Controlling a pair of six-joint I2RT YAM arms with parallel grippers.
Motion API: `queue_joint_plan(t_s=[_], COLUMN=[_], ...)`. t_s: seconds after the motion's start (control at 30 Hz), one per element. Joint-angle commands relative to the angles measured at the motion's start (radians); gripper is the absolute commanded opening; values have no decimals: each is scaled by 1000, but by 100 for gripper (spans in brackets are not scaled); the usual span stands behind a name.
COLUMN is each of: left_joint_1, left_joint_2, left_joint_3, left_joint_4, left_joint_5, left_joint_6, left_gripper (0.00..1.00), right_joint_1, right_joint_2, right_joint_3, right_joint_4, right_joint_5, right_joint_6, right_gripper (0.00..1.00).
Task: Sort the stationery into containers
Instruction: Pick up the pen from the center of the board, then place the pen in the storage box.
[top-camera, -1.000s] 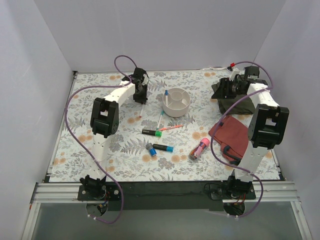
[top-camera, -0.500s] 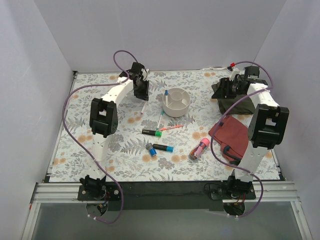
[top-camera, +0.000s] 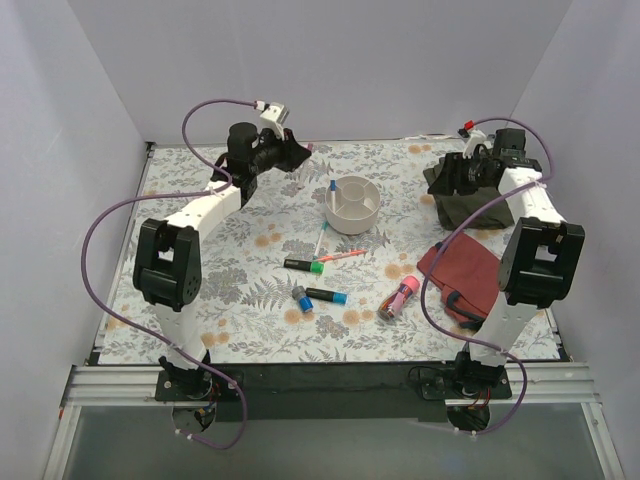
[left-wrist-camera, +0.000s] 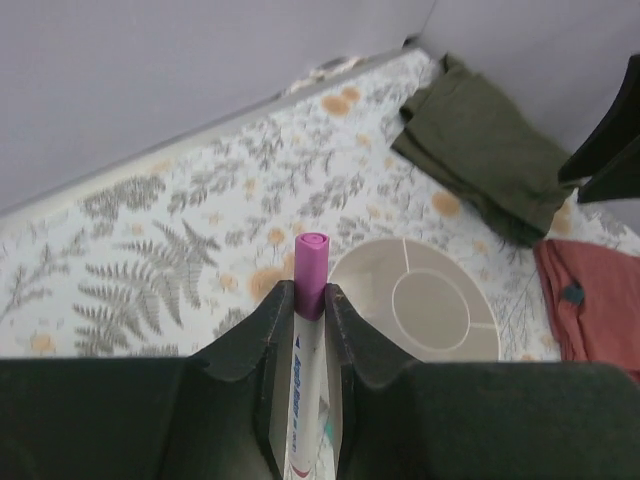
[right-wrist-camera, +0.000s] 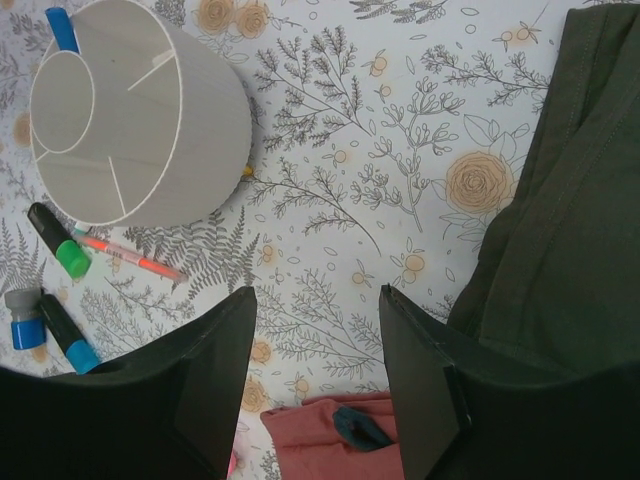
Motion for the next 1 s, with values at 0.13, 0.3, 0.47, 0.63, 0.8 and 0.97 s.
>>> queue_joint_plan(t_s=[0.13,0.3,0.47,0.63,0.8,0.97], left_joint_1=[-42,-91,-122,-139,-140,-140], left_joint_2=[38,73,99,135,141,158], left_joint_3=[-32,-57,-101,-118,-150,-183], left_joint_4=[542,605,702,768,780,808], left_joint_5=[62,39,7,-37,-53,-77], left_joint_6=[-95,-83,-83,-71,-77,-94], left_gripper=[0,0,0,0,0,0], right_joint_1=[0,7,14,14,17,18], right_joint_2=[-79,-87,-92,-104,-116,-107], right_joint_3=[-54,-65,-65,-81,-112,-103], right_joint_4=[6,3,-18,-47,-44,-57], right_joint_5=[16,20,28,46,46,56], right_joint_6=[-29,-33,-44,-76,-70,-70], right_gripper=[61,61,61,60,60,60])
